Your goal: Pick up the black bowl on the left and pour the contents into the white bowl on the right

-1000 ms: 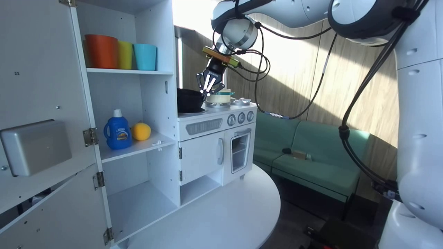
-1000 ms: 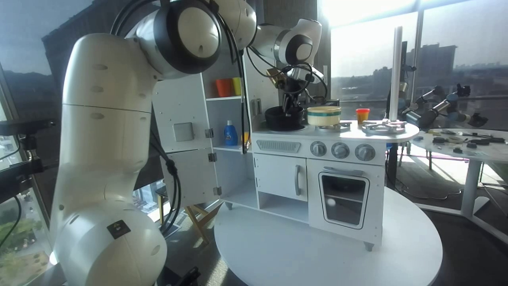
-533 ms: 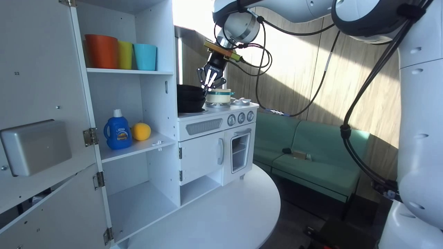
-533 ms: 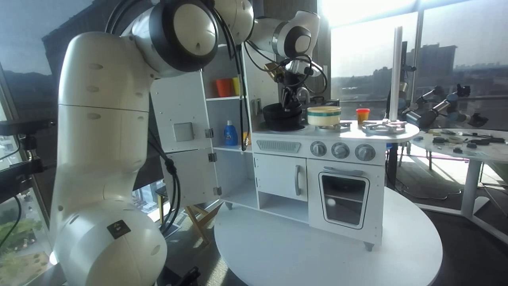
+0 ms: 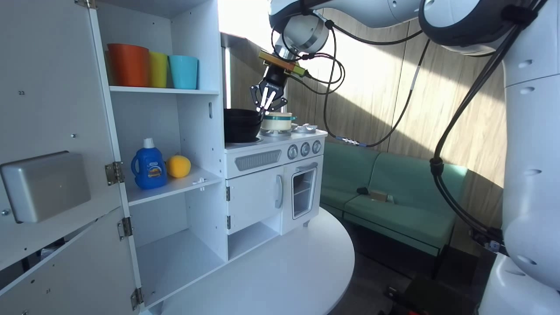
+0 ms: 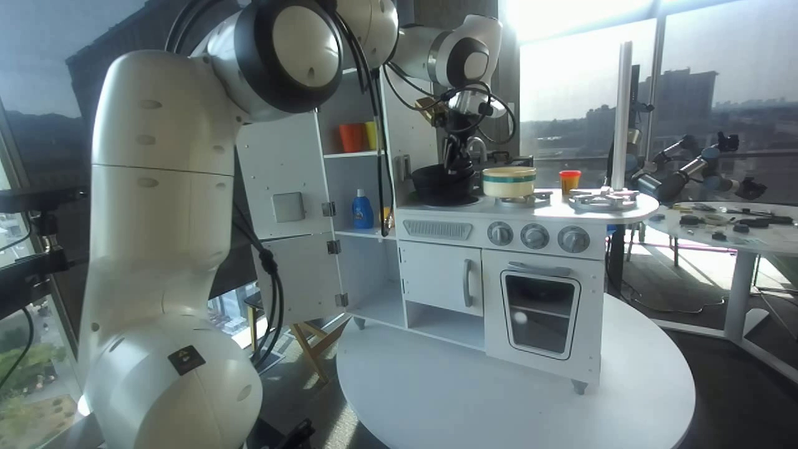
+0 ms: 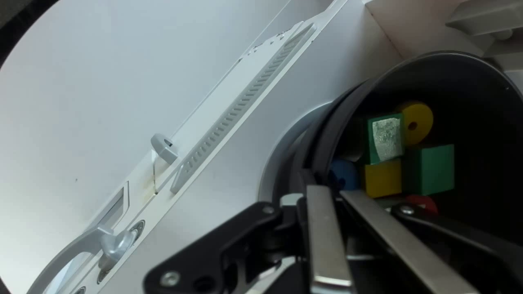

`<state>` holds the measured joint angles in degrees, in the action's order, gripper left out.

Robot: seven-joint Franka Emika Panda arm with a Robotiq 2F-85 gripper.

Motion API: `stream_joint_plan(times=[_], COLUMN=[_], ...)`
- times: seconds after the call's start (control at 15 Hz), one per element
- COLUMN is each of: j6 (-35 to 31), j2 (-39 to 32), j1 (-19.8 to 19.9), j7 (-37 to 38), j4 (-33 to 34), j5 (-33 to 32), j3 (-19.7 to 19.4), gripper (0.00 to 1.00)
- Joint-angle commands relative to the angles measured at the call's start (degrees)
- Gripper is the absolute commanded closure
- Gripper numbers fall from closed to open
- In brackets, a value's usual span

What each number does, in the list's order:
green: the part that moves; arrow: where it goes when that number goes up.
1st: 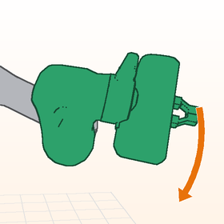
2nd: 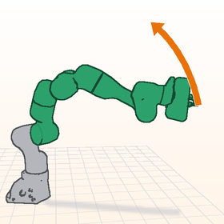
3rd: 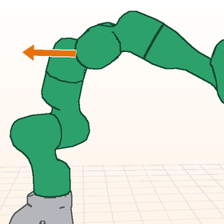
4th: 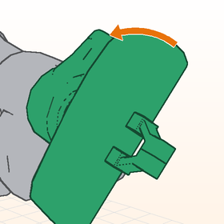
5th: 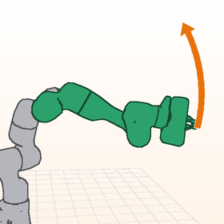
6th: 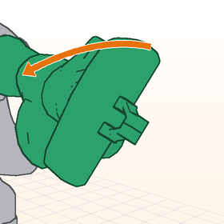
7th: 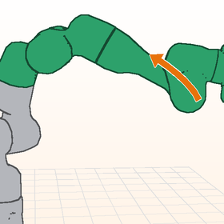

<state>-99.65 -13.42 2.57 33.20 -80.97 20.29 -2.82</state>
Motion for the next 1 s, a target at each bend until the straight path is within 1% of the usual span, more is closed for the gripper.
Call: stream_joint_plan(times=[0.0,0.53,0.93], j6=[2.1,2.9,4.0], j2=[0.8,-0.2,0.4], j1=[-0.3,0.3,1.3], j7=[1.8,3.5,5.4], j4=[3.3,8.8,13.7], j5=[-2.2,-4.8,-5.9], j3=[-0.4,-1.5,-3.5], gripper=[0.92,0.92,0.92])
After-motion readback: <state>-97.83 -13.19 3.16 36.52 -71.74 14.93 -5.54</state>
